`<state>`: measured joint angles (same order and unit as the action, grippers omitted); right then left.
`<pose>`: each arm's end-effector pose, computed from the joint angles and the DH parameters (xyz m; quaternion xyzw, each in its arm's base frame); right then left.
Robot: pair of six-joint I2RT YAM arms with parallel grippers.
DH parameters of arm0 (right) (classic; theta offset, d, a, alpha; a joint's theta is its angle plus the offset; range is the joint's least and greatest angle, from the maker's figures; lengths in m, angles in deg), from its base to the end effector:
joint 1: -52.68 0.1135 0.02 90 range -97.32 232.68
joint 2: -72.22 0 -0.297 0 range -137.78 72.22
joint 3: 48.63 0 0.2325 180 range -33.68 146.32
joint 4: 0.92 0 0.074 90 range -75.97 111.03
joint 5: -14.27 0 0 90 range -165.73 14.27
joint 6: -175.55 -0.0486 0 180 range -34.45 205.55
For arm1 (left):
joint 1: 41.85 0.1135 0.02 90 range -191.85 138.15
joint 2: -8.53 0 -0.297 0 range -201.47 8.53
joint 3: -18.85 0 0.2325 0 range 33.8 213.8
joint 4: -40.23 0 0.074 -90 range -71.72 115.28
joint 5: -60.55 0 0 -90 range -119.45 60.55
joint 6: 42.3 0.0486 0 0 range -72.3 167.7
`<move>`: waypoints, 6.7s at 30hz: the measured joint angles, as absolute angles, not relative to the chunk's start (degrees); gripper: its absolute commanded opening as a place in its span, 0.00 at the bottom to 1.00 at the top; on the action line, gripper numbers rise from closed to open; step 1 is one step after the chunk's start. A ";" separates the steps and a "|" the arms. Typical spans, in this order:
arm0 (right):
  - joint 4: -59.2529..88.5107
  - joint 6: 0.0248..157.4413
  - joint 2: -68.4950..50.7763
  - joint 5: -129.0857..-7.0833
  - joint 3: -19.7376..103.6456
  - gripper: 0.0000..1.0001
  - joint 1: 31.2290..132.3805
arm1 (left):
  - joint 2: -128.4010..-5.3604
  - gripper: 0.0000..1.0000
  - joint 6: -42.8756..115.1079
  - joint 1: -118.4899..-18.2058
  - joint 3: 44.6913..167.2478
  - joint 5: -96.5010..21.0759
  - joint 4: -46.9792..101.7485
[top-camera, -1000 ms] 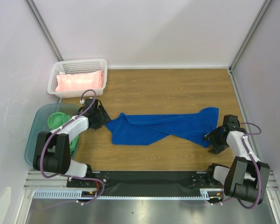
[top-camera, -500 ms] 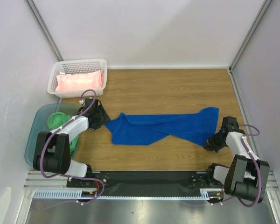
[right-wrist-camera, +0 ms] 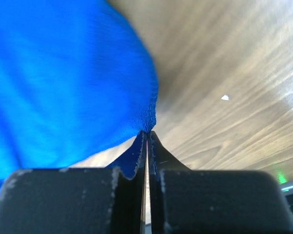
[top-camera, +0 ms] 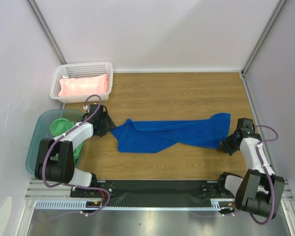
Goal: Fold and stack the towels
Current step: Flatten out the crumpled towel
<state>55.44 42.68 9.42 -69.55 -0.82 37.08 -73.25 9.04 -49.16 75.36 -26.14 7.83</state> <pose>0.1439 -0.0347 0.2016 0.4736 0.8641 0.0898 0.1447 0.2516 -0.0294 0.2047 -0.2671 0.9222 -0.0831 0.2670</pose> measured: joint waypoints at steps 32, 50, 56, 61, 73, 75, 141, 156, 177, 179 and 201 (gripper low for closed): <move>56.36 43.18 6.51 -71.02 16.41 0.00 37.35 | -79.09 0.00 10.72 -49.05 75.86 -27.76 13.34; 69.67 54.39 5.24 -80.20 56.88 0.00 36.45 | -53.28 0.00 27.62 -49.23 93.94 -27.74 1.53; 72.95 55.64 7.45 -81.11 59.03 0.00 36.19 | -45.84 0.05 30.35 -49.57 92.21 -34.71 0.79; 73.08 55.88 8.10 -80.15 51.40 0.00 35.42 | -49.45 0.30 30.22 -52.90 89.04 -37.83 1.58; 70.48 55.88 6.12 -76.63 43.92 0.00 34.77 | -73.60 0.78 33.30 -69.18 90.03 -38.25 13.90; 69.60 55.88 6.07 -75.87 43.46 0.00 34.63 | -78.56 0.78 34.13 -69.60 91.60 -38.51 15.52; 74.37 61.28 1.00 -78.47 64.47 0.00 30.79 | -64.16 0.00 36.23 -68.66 94.16 -38.38 24.55; 88.47 63.02 7.54 -85.55 79.35 0.00 30.77 | -34.48 0.00 31.03 -68.28 104.61 -12.22 -11.54; 63.38 56.79 -4.73 -65.68 31.95 0.00 30.68 | -51.37 0.00 16.82 -56.37 77.33 -9.62 -5.50; 58.15 56.95 -9.21 -64.61 32.47 0.00 30.68 | -54.70 0.00 16.98 -56.33 76.96 -9.97 -0.08; 44.99 60.44 -43.43 -59.80 53.89 0.01 32.47 | -89.82 0.00 19.75 -55.54 92.69 -6.97 17.25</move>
